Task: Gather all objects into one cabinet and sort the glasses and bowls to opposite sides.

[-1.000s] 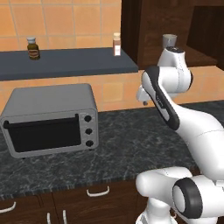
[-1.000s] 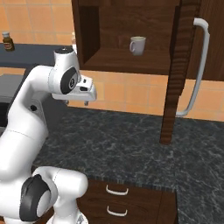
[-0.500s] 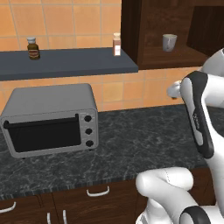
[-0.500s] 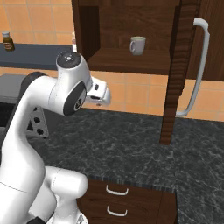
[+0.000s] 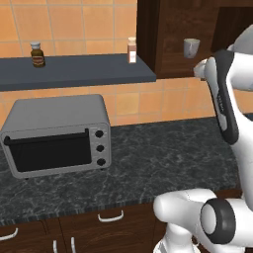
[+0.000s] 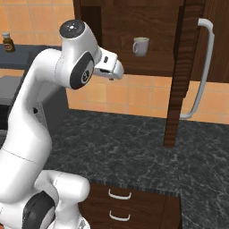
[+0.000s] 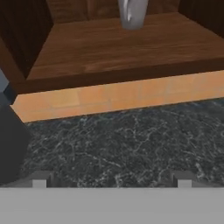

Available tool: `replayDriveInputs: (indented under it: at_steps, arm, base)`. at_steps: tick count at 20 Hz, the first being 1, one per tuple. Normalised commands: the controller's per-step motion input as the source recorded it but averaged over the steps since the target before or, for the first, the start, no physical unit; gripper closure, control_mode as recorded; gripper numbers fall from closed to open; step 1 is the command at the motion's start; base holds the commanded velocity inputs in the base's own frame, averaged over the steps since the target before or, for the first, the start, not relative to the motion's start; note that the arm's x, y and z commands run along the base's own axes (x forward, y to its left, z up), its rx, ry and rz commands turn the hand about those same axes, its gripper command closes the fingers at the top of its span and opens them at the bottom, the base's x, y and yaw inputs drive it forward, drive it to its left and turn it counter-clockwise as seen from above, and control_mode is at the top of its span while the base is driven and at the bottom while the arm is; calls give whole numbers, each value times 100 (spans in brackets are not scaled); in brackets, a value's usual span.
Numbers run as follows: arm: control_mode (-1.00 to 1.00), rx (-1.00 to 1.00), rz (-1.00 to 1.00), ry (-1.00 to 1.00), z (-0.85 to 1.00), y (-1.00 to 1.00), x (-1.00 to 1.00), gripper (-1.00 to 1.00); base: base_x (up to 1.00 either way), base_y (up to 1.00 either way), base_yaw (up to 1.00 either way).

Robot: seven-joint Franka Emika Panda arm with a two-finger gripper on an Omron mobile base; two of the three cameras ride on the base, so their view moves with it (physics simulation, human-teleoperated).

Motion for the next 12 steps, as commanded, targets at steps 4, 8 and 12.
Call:
replayDriveInputs:
  at_steps: [4,8,12]
  arm:
    - [-100,-7,-18,-3,70,-34,48,-100]
    - [-100,-13,-4,-22,-2,-35,12,-100]
    - [-100,-30,0,-39,-17,-4,29,-100]
  base:
    - [0,0,0]
    - [0,0,0]
    - [0,0,0]
